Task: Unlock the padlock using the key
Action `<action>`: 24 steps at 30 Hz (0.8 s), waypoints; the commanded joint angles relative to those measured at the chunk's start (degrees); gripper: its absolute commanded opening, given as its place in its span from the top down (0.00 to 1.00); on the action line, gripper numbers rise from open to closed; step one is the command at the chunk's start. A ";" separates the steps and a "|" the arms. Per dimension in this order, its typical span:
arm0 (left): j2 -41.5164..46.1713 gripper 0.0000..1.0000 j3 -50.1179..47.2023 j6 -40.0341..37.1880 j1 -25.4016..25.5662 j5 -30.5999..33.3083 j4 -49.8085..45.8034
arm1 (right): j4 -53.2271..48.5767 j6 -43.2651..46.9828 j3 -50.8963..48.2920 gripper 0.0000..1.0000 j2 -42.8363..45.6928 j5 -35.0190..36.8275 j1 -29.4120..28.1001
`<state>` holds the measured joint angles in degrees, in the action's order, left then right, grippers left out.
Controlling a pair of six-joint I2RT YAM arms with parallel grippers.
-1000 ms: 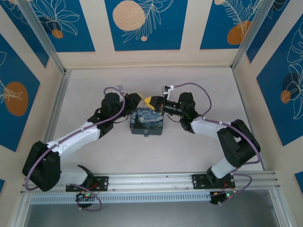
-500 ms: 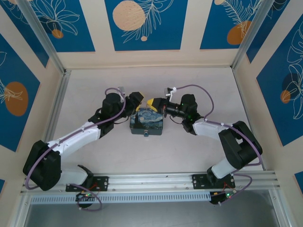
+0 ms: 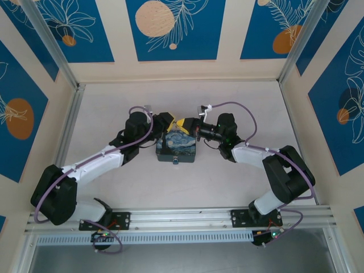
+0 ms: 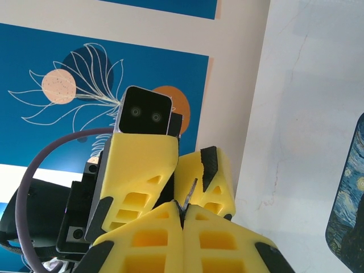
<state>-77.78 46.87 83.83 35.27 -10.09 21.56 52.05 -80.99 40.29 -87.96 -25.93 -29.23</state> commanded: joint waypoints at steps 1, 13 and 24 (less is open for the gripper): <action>-0.52 0.76 0.41 0.85 0.92 -0.64 2.52 | 2.02 0.65 1.17 1.00 -0.28 -0.31 -0.06; 0.37 0.97 0.24 0.47 1.08 1.12 0.94 | 2.22 0.40 -0.05 1.00 0.15 0.09 0.10; 1.87 1.00 1.36 -4.53 1.11 1.56 -1.46 | -5.99 3.29 -7.15 0.46 10.03 0.76 3.98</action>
<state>-77.84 46.87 82.56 35.92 -9.32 21.32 49.87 -80.29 35.18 -82.67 -25.76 -27.03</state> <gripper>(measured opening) 0.047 0.534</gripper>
